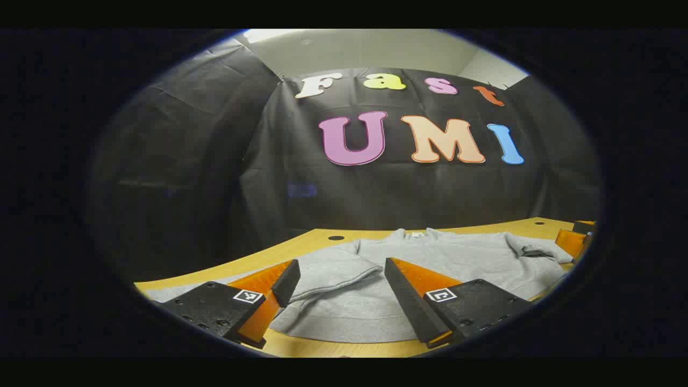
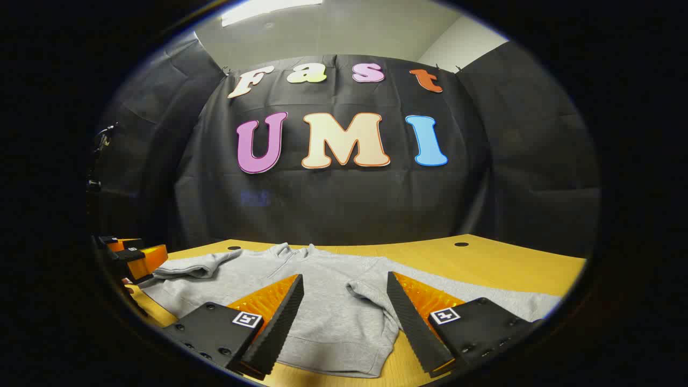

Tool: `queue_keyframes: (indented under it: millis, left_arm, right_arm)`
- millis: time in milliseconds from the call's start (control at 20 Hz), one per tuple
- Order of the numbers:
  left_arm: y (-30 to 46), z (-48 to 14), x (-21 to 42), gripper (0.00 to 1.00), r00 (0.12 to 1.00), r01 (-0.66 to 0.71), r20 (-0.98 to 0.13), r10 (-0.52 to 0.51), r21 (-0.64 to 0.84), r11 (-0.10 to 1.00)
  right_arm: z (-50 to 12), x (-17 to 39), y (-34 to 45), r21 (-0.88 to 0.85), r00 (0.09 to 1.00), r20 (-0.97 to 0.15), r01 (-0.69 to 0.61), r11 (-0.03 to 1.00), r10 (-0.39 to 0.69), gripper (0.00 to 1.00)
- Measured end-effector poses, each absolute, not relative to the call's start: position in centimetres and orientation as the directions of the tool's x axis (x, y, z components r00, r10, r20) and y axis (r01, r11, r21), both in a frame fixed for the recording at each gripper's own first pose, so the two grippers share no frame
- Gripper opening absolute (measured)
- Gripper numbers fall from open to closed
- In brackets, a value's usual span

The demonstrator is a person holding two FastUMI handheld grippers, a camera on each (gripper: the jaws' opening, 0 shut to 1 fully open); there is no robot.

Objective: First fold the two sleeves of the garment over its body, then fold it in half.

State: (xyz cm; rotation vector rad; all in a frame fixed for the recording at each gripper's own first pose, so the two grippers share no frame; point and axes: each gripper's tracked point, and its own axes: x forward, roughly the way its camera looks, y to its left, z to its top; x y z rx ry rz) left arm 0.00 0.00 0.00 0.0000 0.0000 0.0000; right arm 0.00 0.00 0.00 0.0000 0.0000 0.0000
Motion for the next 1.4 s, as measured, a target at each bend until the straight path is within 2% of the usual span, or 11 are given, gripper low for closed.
queue_keyframes:
  millis: [1400]
  left_arm:
    - [-0.27,-0.14,0.41,0.94,1.000,0.000,0.005,0.000,-0.003,1.000]
  right_arm:
    - [-0.19,-0.04,0.05,0.008,1.000,-0.005,-0.012,1.000,0.012,0.97]
